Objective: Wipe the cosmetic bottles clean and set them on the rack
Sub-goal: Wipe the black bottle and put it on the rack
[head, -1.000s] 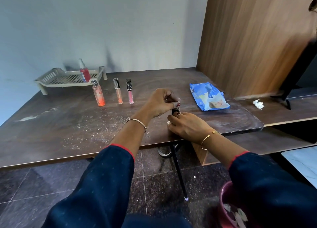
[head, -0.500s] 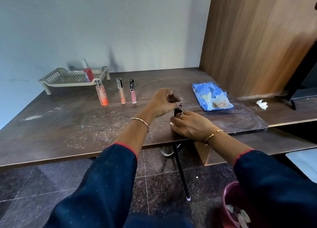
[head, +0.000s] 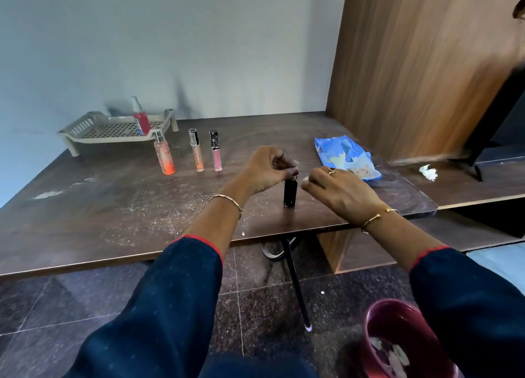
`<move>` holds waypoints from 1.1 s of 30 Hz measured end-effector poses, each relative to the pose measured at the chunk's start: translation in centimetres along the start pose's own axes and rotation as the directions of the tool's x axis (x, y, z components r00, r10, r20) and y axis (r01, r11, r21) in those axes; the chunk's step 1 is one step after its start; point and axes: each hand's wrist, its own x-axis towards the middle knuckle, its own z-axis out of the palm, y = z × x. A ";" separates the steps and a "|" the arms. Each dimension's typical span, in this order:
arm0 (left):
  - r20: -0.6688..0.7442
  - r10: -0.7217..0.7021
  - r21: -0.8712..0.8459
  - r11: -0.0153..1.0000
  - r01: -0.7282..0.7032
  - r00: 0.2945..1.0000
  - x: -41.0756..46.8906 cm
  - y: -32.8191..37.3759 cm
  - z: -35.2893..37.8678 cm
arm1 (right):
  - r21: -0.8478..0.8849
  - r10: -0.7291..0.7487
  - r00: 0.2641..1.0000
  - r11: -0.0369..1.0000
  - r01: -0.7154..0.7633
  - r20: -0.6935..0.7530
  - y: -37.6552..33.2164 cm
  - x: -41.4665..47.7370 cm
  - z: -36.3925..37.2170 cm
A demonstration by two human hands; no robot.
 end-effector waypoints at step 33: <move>-0.017 0.026 0.013 1.000 -0.026 1.000 -0.1 -0.1 0.0 | -0.076 -0.354 0.935 0.932 0.354 0.008 -1.7 2.0 0.9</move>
